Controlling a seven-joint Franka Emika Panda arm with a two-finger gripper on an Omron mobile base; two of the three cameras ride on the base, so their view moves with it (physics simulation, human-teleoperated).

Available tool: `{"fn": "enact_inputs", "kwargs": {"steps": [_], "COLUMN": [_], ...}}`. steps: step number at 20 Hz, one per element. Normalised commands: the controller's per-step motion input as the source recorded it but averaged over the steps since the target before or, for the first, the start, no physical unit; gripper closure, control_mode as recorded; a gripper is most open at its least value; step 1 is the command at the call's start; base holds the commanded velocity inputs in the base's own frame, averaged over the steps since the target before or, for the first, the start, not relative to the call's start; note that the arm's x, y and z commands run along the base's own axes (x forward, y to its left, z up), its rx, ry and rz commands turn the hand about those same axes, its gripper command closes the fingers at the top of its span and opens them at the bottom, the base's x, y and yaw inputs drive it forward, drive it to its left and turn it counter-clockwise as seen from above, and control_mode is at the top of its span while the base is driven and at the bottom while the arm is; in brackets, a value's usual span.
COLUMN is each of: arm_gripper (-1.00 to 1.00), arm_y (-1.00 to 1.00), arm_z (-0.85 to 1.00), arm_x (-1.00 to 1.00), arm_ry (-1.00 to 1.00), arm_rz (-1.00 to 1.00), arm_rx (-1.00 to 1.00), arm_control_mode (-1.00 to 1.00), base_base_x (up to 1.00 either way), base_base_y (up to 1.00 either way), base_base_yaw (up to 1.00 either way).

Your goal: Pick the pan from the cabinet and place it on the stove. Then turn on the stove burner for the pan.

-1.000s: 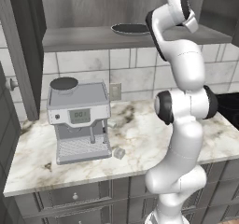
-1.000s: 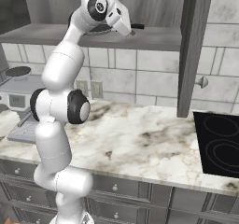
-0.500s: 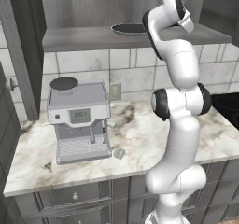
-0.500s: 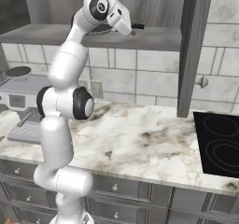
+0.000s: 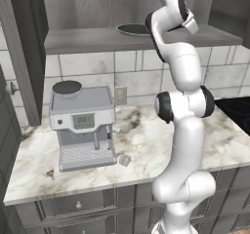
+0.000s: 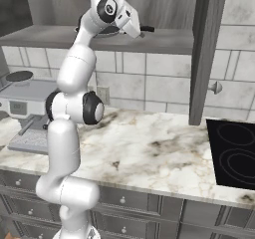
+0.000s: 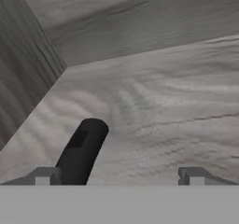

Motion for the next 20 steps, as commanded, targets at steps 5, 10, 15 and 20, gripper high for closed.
{"fn": "enact_inputs", "kwargs": {"steps": [5,10,15,20], "arm_gripper": [-1.00,-1.00,-1.00,-1.00], "arm_y": [0.11,0.11,0.10,0.08], "arm_z": [0.00,0.00,0.00,-0.06], "arm_x": [0.30,0.31,0.34,0.26], "arm_ry": [0.00,0.00,0.05,0.10], "arm_rz": [0.00,0.00,0.00,0.00], "arm_rx": [0.00,0.00,0.00,0.00], "arm_control_mode": [-1.00,-1.00,-1.00,-1.00], "base_base_x": [0.00,0.00,0.00,0.00], "base_base_y": [0.00,0.00,0.00,0.00], "base_base_yaw": [0.00,0.00,0.00,0.00]}}
